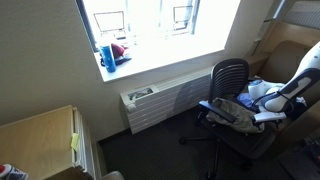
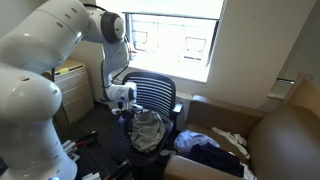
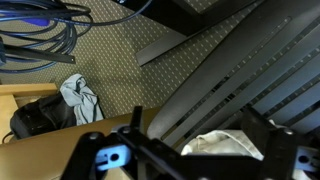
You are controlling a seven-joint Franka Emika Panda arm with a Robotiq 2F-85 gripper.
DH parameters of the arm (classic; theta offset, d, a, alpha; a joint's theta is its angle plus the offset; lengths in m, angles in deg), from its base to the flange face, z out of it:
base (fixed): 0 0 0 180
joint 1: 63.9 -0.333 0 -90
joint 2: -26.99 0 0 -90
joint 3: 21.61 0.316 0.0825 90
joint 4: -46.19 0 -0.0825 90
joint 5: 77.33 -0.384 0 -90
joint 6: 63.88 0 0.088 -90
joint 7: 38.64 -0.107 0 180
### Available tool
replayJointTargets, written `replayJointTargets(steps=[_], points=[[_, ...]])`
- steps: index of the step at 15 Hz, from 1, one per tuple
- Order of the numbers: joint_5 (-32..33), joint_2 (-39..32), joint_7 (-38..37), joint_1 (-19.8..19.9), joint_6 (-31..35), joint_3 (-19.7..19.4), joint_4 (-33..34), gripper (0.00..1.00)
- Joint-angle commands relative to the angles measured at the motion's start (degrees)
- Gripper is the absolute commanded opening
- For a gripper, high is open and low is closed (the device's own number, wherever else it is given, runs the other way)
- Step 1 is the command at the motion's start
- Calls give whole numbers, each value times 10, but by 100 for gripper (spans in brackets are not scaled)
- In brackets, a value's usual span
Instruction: Place cloth in the chair on the chair's right arm rest
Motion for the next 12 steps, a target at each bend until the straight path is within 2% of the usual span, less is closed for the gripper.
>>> replayJointTargets(steps=[1,2,4,6,8,9,10,11,12], points=[[-7,19,-45,-35,74,-31,-30,100],[-4,12,-61,-44,104,-37,-27,100],[7,-20,-116,-88,169,-74,-9,100],[12,-54,-173,-143,230,-122,7,100],[-1,-109,-223,-196,263,-174,37,100],[-25,-135,-216,-178,247,-165,58,100],[-52,-140,-199,-148,213,-138,64,100],[-43,-107,-199,-187,232,-160,31,100],[-52,-125,-198,-186,234,-159,39,100]])
